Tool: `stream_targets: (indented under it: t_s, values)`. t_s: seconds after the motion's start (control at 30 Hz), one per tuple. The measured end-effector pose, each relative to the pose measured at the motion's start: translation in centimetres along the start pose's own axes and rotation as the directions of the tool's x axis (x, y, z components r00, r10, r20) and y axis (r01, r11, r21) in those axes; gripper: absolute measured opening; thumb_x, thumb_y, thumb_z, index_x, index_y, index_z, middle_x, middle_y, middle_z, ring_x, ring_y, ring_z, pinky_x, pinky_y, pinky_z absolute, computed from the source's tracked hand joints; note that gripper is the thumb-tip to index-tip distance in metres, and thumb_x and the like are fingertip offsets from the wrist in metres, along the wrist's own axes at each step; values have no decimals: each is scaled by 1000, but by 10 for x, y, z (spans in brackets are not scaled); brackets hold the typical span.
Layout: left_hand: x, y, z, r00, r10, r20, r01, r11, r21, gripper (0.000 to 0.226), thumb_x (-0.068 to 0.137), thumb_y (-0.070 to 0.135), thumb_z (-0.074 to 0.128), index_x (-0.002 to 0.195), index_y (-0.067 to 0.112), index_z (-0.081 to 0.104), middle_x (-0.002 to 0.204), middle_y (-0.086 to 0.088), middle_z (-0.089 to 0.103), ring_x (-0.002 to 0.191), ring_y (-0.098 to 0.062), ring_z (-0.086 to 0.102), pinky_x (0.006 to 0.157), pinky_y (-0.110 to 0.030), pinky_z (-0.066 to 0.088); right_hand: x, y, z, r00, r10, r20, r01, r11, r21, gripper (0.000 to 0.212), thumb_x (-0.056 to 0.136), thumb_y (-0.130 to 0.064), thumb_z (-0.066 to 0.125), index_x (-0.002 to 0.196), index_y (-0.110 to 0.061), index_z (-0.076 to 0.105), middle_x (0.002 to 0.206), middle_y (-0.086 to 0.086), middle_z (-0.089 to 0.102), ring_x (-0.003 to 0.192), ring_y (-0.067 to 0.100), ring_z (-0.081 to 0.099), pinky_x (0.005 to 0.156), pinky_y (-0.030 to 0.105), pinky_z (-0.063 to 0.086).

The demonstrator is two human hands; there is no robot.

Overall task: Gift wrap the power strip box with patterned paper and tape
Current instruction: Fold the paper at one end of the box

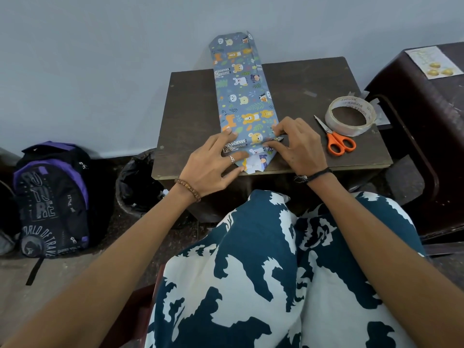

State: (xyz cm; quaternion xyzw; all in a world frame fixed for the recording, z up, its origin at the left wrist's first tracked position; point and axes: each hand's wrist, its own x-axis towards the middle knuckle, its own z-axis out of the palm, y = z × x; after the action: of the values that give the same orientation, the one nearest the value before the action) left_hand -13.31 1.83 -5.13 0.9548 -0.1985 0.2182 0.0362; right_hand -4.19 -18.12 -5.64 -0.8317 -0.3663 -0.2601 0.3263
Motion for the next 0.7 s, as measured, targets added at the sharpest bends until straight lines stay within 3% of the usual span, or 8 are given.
stream_targets:
  t_s: [0.17,0.37,0.7]
  values:
    - [-3,-2,2,999,23,33,-24,999,35,39,81,54,56,97,21,70,123,-17,58,119,-31,53,69,-30,55,-1,0,0,1000,6,-6,-6,1000,6,29,74,-21,76,74,2,57,73,11,63,63,29,58,53,38,47]
    - [-5,3,8,1000,13,-25,-11,997,72,34,86,44,48,92,19,71,123,-18,58,119,-31,54,74,-29,55,-1,0,-1,1000,25,-9,-25,999,32,29,73,-19,77,75,2,57,72,12,61,65,31,59,53,41,50]
    - [6,16,8,948,-241,-209,226,970,-94,23,89,29,53,85,16,71,103,-8,66,98,-17,67,45,-24,48,-2,-2,-2,999,46,24,-47,999,17,23,74,-16,75,78,-1,58,79,10,64,69,30,59,57,39,49]
